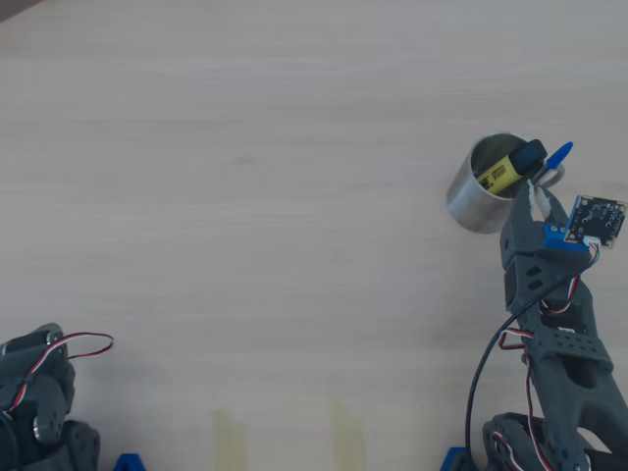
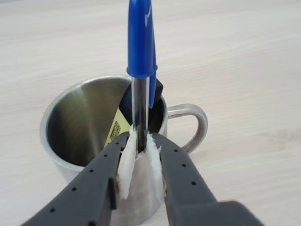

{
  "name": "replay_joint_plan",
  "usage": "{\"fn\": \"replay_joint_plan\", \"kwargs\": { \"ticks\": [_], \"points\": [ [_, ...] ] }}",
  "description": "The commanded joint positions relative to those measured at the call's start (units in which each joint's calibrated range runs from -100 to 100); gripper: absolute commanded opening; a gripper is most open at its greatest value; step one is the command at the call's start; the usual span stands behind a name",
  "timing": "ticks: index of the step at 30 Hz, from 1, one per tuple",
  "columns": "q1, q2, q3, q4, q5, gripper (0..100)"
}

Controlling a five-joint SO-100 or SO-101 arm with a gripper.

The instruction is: Grab the blue pen and put it in the silver cup.

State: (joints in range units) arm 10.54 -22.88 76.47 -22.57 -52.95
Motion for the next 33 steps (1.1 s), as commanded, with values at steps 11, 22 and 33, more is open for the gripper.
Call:
{"fn": "replay_joint_plan", "kwargs": {
  "ticks": [11, 22, 33],
  "points": [
    [-0.2, -0.1, -0.4, 0.2, 0.4, 12],
    [-1.5, -0.5, -0.7, 0.2, 0.4, 32],
    [-2.2, -0.9, -0.7, 0.2, -0.1, 40]
  ]
}}
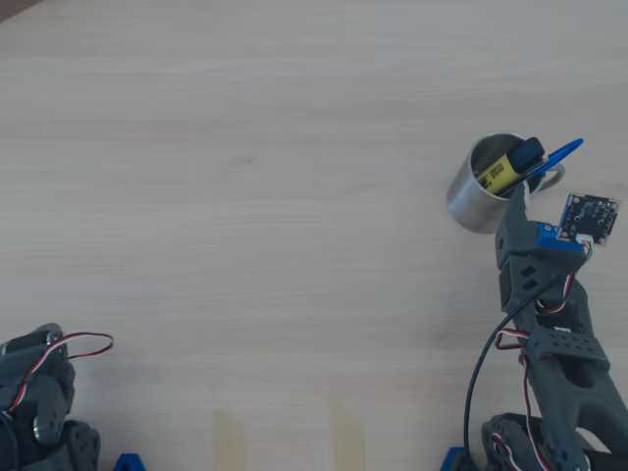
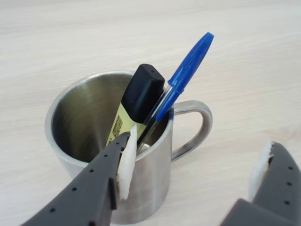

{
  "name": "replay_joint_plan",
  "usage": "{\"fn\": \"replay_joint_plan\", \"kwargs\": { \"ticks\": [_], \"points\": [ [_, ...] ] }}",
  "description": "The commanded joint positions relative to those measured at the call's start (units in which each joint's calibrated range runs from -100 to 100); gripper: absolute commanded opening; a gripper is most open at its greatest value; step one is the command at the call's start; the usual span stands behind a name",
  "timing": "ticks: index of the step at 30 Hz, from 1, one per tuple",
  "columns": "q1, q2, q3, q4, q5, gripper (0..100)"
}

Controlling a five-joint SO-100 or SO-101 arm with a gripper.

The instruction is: Grab the blue pen and put it in the silver cup.

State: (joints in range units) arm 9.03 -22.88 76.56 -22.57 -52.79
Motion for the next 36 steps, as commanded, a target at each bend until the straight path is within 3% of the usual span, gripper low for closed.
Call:
{"fn": "replay_joint_plan", "kwargs": {
  "ticks": [1, 36],
  "points": [
    [-1.0, -0.9, -1.0, 0.2, -0.3, 40],
    [-9.0, -13.9, -1.0, 0.4, -1.4, 41]
  ]
}}
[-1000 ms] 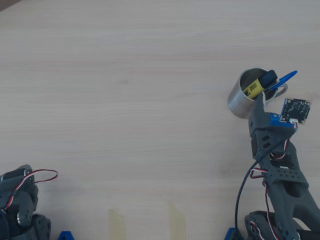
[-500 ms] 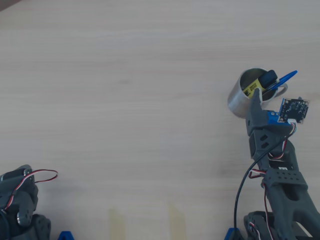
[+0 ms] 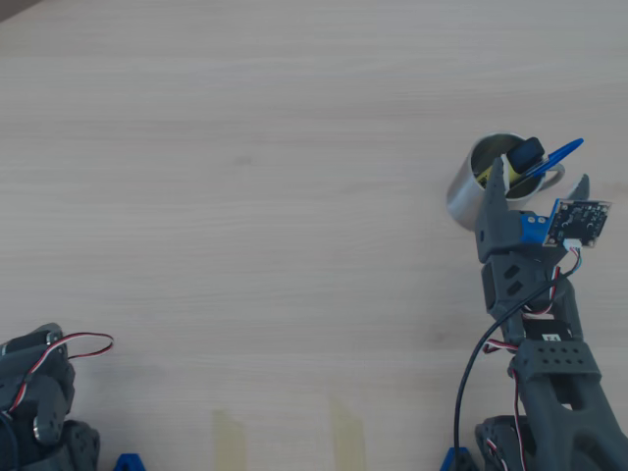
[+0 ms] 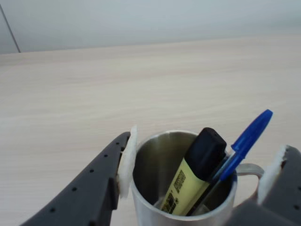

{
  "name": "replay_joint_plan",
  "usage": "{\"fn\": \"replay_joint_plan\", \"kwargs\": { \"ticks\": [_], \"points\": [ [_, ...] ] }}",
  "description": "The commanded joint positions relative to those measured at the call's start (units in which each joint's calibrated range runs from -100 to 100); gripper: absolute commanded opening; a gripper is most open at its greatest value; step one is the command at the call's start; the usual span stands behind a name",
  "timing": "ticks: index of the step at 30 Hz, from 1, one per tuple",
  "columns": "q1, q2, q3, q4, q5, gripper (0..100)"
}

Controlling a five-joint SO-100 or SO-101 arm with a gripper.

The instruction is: Grab the blue pen and put it in the silver cup.

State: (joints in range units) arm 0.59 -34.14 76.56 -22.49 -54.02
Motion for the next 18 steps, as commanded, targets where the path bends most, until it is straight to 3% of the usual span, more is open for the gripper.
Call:
{"fn": "replay_joint_plan", "kwargs": {
  "ticks": [1, 18],
  "points": [
    [-0.9, -3.3, -1.0, 0.3, -0.2, 41],
    [-3.6, -13.9, -1.0, 13.1, -2.0, 41]
  ]
}}
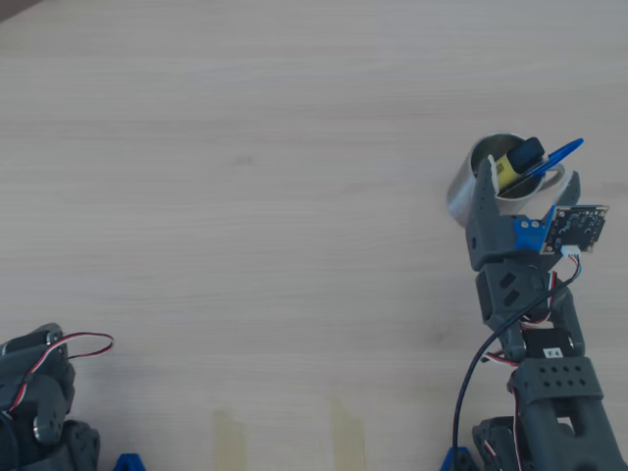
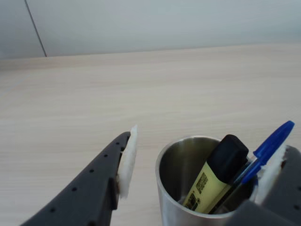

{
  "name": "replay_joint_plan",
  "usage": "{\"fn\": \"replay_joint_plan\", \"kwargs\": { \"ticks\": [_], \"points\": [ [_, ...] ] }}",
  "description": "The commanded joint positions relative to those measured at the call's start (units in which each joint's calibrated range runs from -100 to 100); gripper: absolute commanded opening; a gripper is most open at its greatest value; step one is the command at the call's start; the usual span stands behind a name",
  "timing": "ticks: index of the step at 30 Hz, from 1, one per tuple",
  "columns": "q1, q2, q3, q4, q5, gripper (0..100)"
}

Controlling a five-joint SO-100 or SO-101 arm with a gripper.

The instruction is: Grab the blue pen and put it in the silver cup.

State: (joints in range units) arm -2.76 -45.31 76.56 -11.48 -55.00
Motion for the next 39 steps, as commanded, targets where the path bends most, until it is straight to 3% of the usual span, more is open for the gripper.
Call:
{"fn": "replay_joint_plan", "kwargs": {
  "ticks": [1, 21, 39],
  "points": [
    [-0.5, -3.4, -1.0, 3.4, -1.2, 41],
    [-1.3, -17.0, -0.5, 23.1, -1.5, 41],
    [1.7, -30.2, 12.6, 24.0, -4.1, 41]
  ]
}}
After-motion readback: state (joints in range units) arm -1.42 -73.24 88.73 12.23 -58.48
